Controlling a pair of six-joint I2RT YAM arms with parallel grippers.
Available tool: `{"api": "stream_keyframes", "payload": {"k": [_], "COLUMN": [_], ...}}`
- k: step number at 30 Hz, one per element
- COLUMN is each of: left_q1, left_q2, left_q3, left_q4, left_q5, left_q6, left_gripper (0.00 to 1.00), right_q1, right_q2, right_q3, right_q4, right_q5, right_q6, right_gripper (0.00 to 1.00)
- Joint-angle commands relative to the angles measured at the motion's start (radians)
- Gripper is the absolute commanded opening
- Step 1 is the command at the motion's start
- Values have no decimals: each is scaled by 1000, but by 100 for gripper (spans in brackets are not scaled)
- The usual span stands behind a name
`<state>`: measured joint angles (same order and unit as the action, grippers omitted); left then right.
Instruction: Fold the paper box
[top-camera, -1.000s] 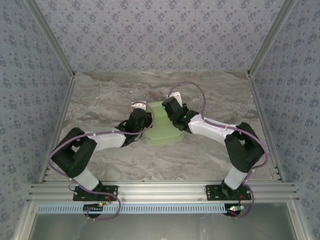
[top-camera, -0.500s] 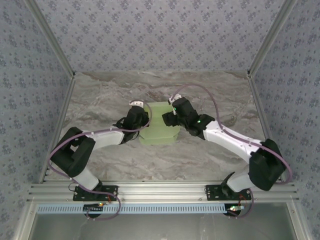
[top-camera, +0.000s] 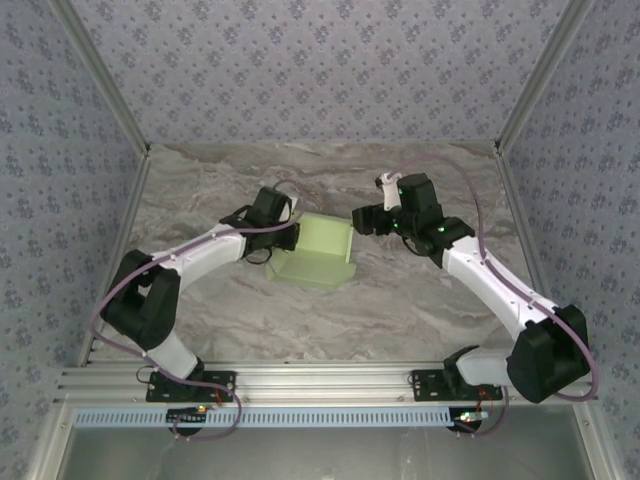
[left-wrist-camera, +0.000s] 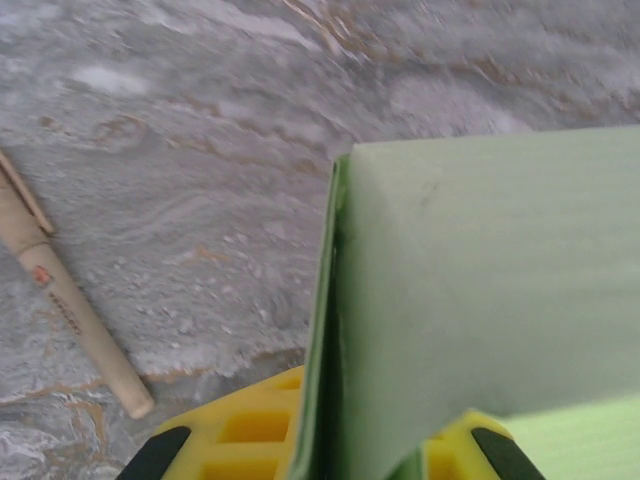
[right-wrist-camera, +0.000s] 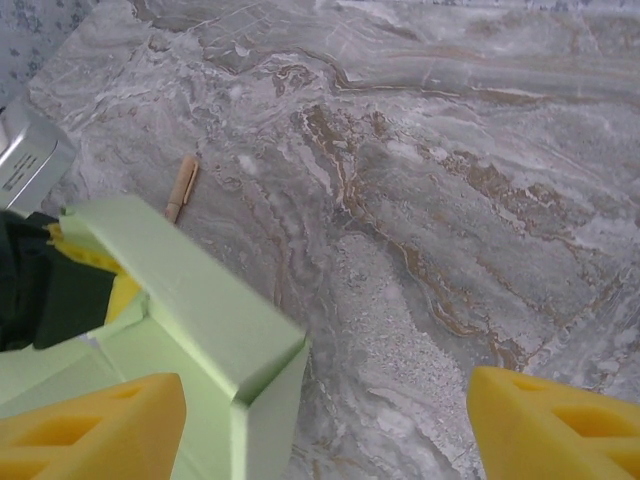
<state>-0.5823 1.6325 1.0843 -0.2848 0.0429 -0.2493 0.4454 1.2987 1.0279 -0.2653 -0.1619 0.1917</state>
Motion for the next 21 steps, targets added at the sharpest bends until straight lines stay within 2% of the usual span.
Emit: {"api": "stream_keyframes", "payload": {"k": [1,4,11,21], "left_q1": [6,6,6,2], "left_q2": [42,101,255,516], "left_q3": [72,162,308,592], "left_q4": [-269,-430,-672,-884], "left_q5": [97,104,140,135], "left_q6": [109,195,364,468], "left_gripper": [4,5,8,13], "right_q1": [-8,-8,-11,-14], "right_q2": [30,29,-1,-9], "right_q3": [-13,-42,-98,-178], "right_q4": [-26,-13,-42,-50], "right_q5": [-107,-106,-19,16], "right_q6": [52,79,75,80], "right_gripper": [76,75,75,75]}}
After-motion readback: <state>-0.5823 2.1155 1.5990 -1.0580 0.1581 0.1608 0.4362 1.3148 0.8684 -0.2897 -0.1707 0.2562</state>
